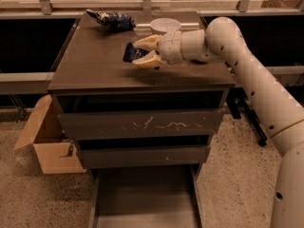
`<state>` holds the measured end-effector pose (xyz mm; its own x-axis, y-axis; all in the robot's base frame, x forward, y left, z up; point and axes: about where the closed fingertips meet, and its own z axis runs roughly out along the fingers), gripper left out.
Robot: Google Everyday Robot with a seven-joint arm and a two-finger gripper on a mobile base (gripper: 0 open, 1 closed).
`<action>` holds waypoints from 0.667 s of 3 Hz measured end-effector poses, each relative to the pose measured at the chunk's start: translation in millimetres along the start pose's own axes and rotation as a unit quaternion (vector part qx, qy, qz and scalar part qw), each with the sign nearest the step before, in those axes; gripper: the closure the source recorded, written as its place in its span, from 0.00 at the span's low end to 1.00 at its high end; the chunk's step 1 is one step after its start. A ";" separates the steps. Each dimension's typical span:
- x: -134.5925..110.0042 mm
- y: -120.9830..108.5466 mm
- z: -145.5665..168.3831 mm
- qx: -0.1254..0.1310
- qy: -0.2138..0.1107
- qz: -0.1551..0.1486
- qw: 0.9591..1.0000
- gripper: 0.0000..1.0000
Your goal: Pick rxbar blueberry from bottom drawer and place on counter
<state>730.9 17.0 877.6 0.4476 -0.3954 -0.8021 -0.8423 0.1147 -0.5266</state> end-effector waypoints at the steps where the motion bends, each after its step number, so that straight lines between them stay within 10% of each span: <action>1: 11.8 -6.3 -0.1 -0.001 0.028 0.019 0.999 0.27; 2: 16.7 -9.7 -0.8 -0.003 0.039 0.026 0.999 0.04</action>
Offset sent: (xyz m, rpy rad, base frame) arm 0.0222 -0.0199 -0.0080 -0.0713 0.0731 -0.0796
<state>746.3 8.5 869.5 0.3790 -0.4583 -0.8039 -0.8654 0.1322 -0.4834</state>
